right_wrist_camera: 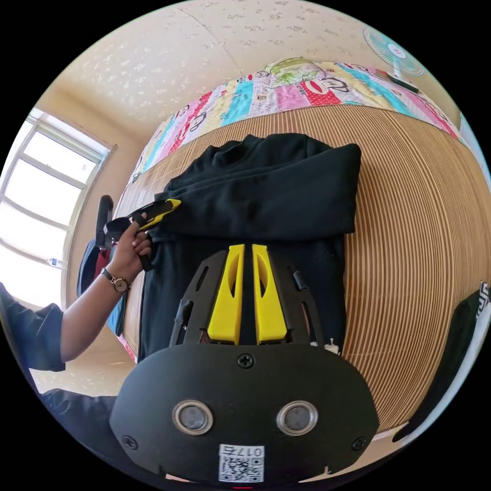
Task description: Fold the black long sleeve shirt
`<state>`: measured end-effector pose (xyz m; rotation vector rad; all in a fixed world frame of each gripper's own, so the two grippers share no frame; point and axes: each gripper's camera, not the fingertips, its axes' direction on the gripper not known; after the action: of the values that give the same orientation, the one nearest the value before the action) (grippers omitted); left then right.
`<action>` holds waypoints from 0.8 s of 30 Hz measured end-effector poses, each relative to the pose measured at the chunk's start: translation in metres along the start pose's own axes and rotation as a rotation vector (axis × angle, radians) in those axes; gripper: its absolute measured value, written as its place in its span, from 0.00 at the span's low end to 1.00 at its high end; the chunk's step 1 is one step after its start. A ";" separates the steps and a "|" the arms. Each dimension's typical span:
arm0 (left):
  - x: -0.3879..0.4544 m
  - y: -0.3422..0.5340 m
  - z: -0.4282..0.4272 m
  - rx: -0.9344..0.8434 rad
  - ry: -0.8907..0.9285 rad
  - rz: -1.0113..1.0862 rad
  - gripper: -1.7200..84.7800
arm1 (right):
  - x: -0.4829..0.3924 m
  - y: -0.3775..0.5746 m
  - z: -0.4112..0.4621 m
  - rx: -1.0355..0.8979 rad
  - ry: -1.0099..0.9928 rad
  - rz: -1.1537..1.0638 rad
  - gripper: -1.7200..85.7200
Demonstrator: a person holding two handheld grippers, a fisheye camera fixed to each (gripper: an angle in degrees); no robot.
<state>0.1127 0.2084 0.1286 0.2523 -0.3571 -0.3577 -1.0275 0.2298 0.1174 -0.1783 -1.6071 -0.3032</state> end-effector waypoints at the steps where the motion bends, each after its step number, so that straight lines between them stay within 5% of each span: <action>1: 0.003 0.002 0.000 -0.001 0.002 0.016 0.07 | -0.001 -0.002 -0.002 0.031 0.021 0.020 0.05; 5: 0.003 0.009 -0.050 0.160 0.252 -0.003 0.03 | 0.003 -0.011 -0.025 0.211 0.091 0.151 0.05; 9: -0.008 0.003 -0.106 0.309 0.262 0.016 0.03 | 0.015 -0.023 -0.040 0.333 0.124 0.279 0.05; 14: -0.064 -0.010 -0.063 0.068 0.115 -0.159 0.06 | 0.014 -0.054 -0.019 0.326 0.133 0.278 0.07; 18: -0.094 0.010 -0.053 0.076 0.111 -0.220 0.12 | 0.013 -0.074 0.013 0.208 0.250 0.240 0.07; 24: -0.070 0.026 -0.042 0.032 0.063 -0.044 0.14 | 0.004 -0.084 -0.004 0.276 0.274 0.136 0.07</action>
<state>0.0751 0.2663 0.0779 0.3021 -0.2958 -0.3864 -1.0493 0.1486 0.1143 -0.0313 -1.3408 0.0024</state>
